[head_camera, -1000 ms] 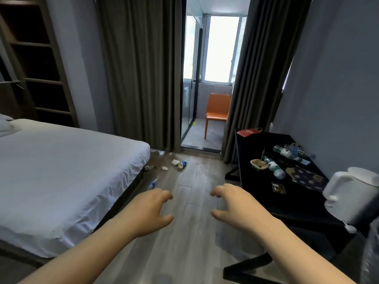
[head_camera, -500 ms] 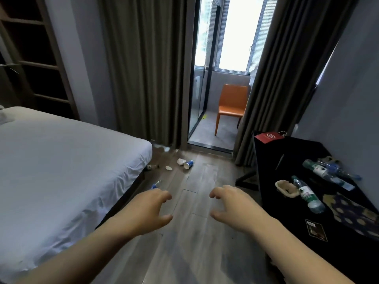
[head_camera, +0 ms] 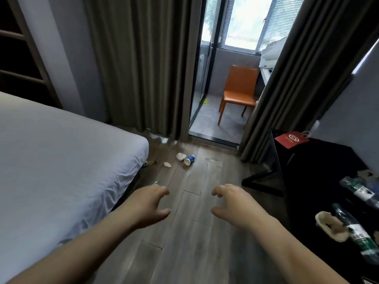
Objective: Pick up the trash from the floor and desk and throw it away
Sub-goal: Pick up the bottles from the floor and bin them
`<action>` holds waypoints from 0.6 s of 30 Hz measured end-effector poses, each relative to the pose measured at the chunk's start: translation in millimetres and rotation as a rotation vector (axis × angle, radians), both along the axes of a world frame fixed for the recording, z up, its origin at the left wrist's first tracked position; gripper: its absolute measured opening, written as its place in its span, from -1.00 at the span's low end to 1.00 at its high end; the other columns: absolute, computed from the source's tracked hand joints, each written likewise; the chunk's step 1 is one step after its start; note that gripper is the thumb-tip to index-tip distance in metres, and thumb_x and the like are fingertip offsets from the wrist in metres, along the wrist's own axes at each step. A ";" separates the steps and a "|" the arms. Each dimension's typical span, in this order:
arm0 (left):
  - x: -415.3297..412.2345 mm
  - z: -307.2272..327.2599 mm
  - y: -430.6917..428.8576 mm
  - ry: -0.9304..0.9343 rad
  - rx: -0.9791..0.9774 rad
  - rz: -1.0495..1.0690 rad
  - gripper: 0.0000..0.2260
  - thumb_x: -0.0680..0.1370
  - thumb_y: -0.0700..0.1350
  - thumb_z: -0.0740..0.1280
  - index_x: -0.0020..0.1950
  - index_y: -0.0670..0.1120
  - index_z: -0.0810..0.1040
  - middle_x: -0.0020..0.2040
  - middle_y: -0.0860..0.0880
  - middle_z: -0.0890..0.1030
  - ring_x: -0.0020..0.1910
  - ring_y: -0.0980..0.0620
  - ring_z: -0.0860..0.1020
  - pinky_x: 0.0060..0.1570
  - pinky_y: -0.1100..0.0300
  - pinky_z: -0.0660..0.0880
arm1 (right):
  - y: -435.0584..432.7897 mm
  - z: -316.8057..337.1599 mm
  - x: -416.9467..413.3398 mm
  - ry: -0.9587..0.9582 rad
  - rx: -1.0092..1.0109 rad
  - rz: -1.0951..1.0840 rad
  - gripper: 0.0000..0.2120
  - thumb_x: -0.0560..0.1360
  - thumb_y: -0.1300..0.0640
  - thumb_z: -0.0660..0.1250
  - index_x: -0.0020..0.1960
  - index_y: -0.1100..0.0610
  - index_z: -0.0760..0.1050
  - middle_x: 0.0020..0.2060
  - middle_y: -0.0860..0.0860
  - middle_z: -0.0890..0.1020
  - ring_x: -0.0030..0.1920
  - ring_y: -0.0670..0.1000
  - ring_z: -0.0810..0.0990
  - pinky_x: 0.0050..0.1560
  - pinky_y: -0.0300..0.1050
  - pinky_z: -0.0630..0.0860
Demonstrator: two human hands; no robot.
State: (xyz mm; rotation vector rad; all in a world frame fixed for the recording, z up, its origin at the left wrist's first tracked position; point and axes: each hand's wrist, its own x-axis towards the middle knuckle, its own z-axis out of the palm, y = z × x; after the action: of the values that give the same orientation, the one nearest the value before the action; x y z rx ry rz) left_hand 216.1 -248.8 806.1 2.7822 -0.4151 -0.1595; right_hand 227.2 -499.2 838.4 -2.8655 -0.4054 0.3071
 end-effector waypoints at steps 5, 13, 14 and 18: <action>64.9 -14.9 14.6 0.049 -0.005 0.011 -0.54 0.47 0.18 0.32 0.32 0.04 0.42 0.22 0.06 0.52 0.17 0.11 0.47 0.15 0.23 0.41 | 15.5 -10.8 69.7 0.052 -0.007 0.004 -0.54 0.46 -0.09 0.35 0.34 -0.05 0.41 0.20 -0.07 0.50 0.18 -0.03 0.49 0.13 -0.17 0.45; 188.6 -42.3 26.9 0.077 0.030 0.068 -0.59 0.47 0.18 0.31 0.25 0.04 0.45 0.10 0.07 0.53 0.04 0.11 0.49 -0.07 0.29 0.36 | 26.0 -38.9 204.9 0.076 -0.002 0.073 -0.54 0.47 -0.09 0.34 0.34 -0.03 0.41 0.20 -0.07 0.51 0.20 -0.03 0.48 0.11 -0.20 0.41; 206.9 -44.7 26.1 0.086 0.040 0.079 -0.60 0.47 0.17 0.30 0.24 0.04 0.45 0.08 0.07 0.53 0.03 0.10 0.49 -0.06 0.27 0.38 | 24.8 -41.8 225.1 0.082 0.004 0.074 -0.54 0.47 -0.09 0.34 0.34 -0.03 0.42 0.20 -0.07 0.51 0.20 -0.03 0.48 0.12 -0.20 0.41; 286.1 -52.3 15.4 0.130 0.055 0.119 -0.60 0.47 0.17 0.30 0.23 0.02 0.46 0.07 0.04 0.53 0.02 0.07 0.50 -0.01 0.18 0.44 | 14.6 -50.6 311.3 0.121 0.011 0.097 -0.54 0.48 -0.09 0.34 0.34 -0.03 0.41 0.19 -0.07 0.51 0.18 -0.04 0.48 0.11 -0.20 0.42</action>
State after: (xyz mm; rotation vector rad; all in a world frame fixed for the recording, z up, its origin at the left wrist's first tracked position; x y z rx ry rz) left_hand 502.2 -233.4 753.8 2.8208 -0.2150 -0.3255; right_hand 538.6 -484.6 787.8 -2.8039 -0.5214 0.4907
